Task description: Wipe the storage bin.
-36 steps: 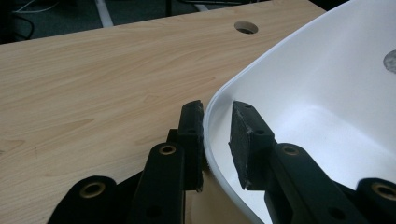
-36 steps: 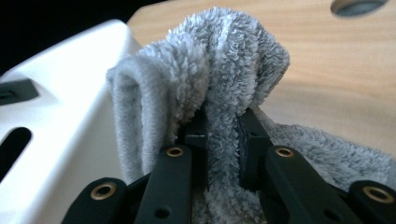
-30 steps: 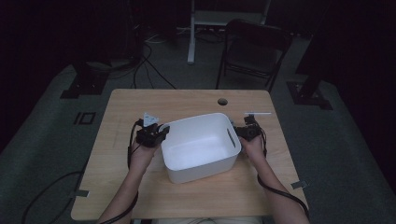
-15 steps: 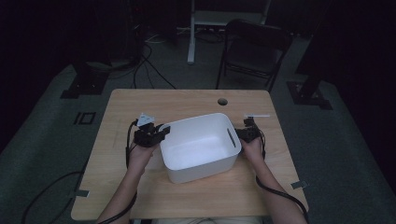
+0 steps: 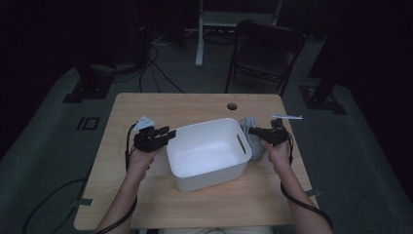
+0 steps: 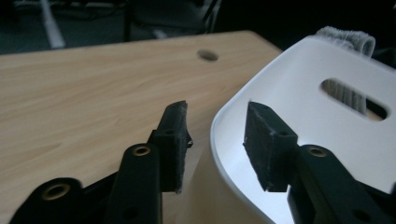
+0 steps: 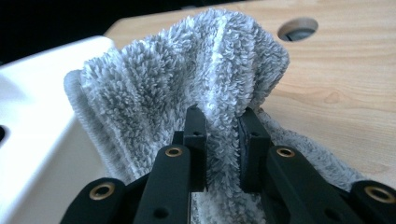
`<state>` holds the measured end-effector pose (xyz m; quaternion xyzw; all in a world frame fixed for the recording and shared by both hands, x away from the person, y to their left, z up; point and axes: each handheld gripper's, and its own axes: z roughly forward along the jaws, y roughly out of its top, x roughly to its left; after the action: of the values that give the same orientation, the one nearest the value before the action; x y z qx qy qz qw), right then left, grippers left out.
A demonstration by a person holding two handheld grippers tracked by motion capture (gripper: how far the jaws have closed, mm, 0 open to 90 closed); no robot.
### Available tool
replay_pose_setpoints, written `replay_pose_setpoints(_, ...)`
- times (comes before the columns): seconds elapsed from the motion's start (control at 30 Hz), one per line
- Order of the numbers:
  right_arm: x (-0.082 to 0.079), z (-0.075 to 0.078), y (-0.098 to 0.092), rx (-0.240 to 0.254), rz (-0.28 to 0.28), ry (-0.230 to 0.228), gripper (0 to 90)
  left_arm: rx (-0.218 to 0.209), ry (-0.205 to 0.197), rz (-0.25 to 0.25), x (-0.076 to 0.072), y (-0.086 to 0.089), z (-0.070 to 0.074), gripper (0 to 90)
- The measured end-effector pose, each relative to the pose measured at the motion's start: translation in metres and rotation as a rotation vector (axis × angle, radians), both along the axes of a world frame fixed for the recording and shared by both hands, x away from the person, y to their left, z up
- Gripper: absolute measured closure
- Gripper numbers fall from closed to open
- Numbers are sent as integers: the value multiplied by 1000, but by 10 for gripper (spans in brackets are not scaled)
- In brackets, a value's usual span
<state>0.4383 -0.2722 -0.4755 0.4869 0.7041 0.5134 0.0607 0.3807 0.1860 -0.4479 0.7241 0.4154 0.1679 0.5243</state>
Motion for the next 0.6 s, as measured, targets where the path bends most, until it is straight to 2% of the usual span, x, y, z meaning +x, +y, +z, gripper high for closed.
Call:
replay_pose_setpoints(0.03,-5,5,-4,1,-4,-19,774,-11,-8,-20,1,3,1,565)
replay_pose_setpoints(0.13,-12,11,-10,23,-1,-30,774,-8,-15,-41,2,5,3,554)
replay_pose_setpoints(0.23,-24,19,-21,42,-3,-46,774,-15,-12,-74,6,8,7,497)
replay_pose_setpoints(0.33,-31,20,-26,57,-3,-52,774,-20,-9,-107,11,9,12,489)
replay_pose_setpoints(0.37,-39,20,-30,60,-3,-55,774,-18,-9,-116,13,9,14,489)
replay_pose_setpoints(0.6,-59,16,-38,42,-8,-71,772,50,-16,-177,22,-2,19,490)
